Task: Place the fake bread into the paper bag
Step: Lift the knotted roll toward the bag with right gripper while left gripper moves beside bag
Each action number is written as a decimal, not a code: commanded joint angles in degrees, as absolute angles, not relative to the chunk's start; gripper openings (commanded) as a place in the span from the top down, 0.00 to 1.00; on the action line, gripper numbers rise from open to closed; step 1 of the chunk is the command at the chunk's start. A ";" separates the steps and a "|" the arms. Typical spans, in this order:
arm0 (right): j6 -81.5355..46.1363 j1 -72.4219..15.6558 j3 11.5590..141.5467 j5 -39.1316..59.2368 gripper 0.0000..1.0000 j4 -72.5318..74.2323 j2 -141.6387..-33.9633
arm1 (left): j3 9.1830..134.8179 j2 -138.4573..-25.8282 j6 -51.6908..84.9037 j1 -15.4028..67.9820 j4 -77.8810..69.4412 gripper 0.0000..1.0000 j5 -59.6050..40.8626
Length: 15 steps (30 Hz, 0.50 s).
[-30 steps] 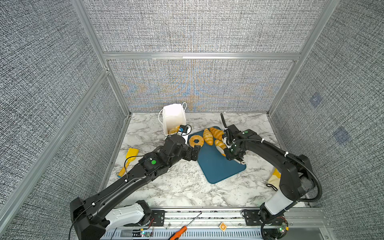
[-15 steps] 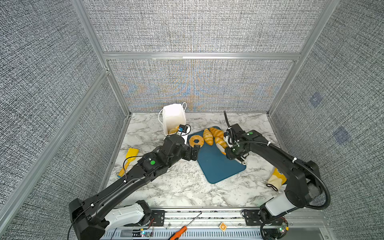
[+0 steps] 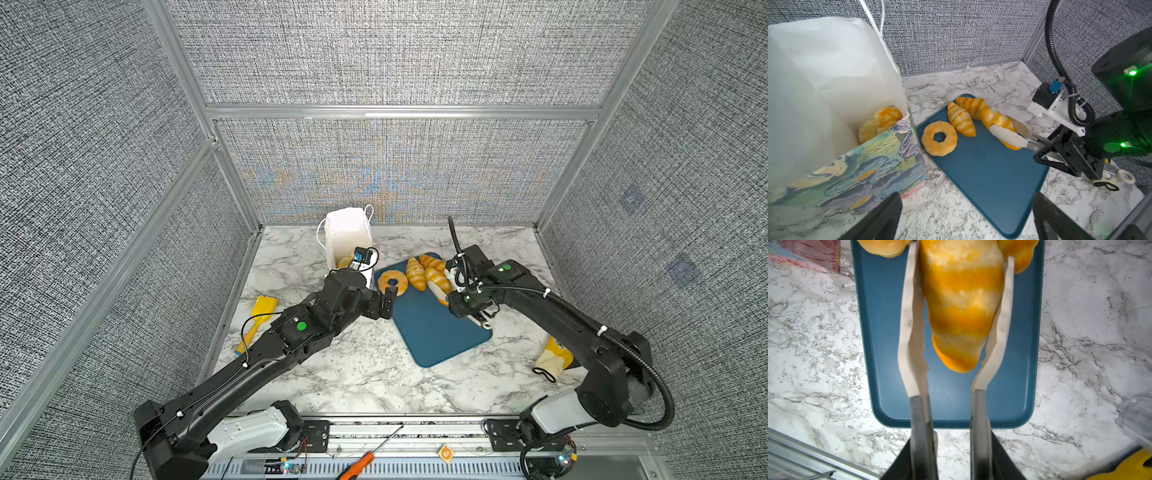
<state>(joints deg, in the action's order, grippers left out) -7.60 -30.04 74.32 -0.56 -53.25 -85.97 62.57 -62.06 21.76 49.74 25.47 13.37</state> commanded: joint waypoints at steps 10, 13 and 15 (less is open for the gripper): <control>-9.40 -34.00 79.58 0.62 0.57 -52.76 -85.69 | 65.19 -60.26 20.65 49.53 29.47 0.01 17.88; -9.58 -35.11 81.09 1.13 0.57 -52.56 -85.39 | 66.49 -60.11 19.64 49.07 31.10 0.01 18.36; -9.44 -35.70 82.38 1.64 0.57 -52.61 -85.41 | 67.52 -59.89 18.78 48.49 32.43 0.01 18.75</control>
<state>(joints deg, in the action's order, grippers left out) -8.86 -35.16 81.01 0.69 -53.36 -85.93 66.46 -60.20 20.58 49.01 30.13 17.08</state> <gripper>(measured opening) 0.433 0.994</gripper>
